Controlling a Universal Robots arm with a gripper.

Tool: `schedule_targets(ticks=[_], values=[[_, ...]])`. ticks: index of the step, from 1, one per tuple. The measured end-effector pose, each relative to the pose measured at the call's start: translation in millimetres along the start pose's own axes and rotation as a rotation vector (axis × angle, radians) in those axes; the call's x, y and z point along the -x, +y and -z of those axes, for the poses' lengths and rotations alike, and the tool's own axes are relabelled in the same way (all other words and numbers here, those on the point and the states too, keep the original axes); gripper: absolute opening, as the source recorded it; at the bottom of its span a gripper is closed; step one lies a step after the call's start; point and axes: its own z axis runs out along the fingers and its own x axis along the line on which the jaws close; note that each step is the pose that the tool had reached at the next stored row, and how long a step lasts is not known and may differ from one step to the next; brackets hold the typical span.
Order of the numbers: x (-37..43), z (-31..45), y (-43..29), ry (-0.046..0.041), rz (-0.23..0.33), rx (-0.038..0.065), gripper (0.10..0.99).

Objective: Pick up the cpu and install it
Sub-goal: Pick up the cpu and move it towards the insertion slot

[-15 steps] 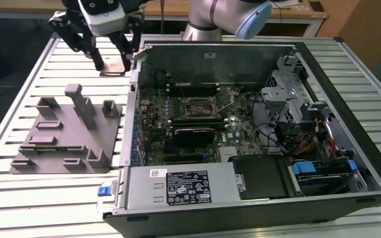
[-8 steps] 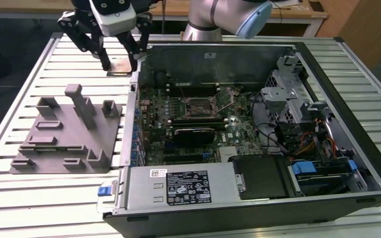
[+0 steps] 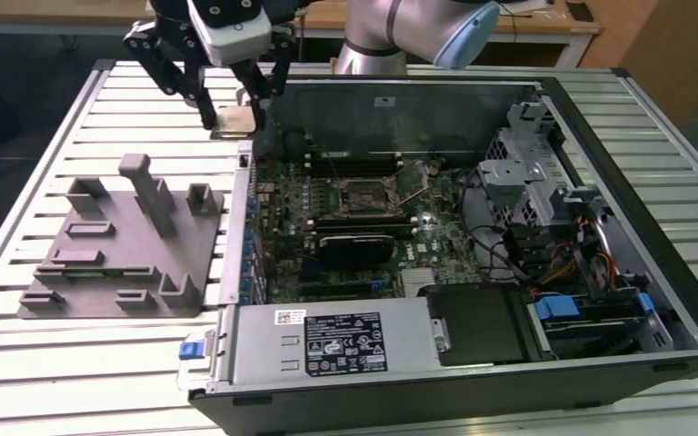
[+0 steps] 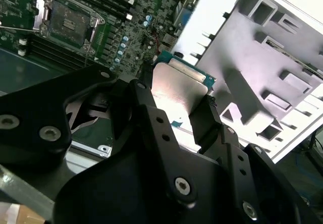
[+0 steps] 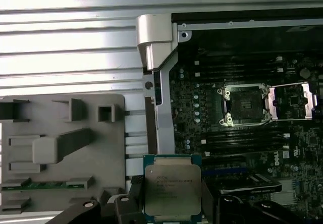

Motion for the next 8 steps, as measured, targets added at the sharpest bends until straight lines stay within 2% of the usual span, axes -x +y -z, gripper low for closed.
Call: schedule_targets(ticks=[8], values=[[14.8,-0.7,1.1,0.0000,0.000,0.000,0.541]])
